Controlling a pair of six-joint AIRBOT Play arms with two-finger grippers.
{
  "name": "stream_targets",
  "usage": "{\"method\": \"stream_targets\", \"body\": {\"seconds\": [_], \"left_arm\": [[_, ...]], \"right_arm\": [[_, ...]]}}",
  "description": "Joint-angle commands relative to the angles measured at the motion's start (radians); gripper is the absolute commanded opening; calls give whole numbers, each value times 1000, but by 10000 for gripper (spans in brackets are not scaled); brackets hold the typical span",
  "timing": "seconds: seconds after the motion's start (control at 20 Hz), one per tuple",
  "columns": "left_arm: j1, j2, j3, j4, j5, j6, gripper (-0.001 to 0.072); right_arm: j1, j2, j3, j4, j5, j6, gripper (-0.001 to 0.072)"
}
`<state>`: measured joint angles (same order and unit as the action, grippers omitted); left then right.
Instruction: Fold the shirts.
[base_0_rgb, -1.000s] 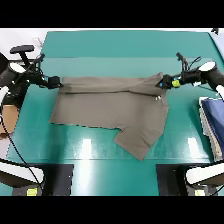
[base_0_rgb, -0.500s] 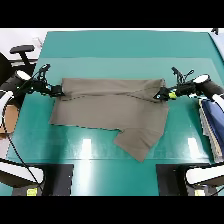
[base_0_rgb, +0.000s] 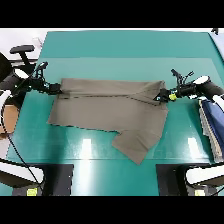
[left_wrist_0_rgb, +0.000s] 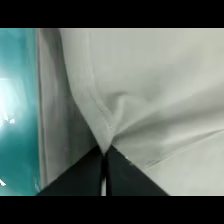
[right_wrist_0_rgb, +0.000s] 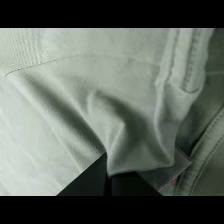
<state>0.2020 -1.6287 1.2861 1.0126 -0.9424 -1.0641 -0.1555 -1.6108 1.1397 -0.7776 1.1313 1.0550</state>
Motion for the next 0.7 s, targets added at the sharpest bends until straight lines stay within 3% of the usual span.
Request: {"method": "stream_targets", "body": {"seconds": [0.0, 0.35, 0.65], "left_arm": [[2, 1, 37, -6, 18, 4, 22], [2, -3, 47, -61, 160, 161, 23], [2, -27, 35, -29, 96, 156, 23]], "right_arm": [[-5, 0, 0, -1, 24, -16, 22], [-4, 0, 0, -3, 24, -18, 22], [-4, 0, 0, -1, 53, -18, 22]]}}
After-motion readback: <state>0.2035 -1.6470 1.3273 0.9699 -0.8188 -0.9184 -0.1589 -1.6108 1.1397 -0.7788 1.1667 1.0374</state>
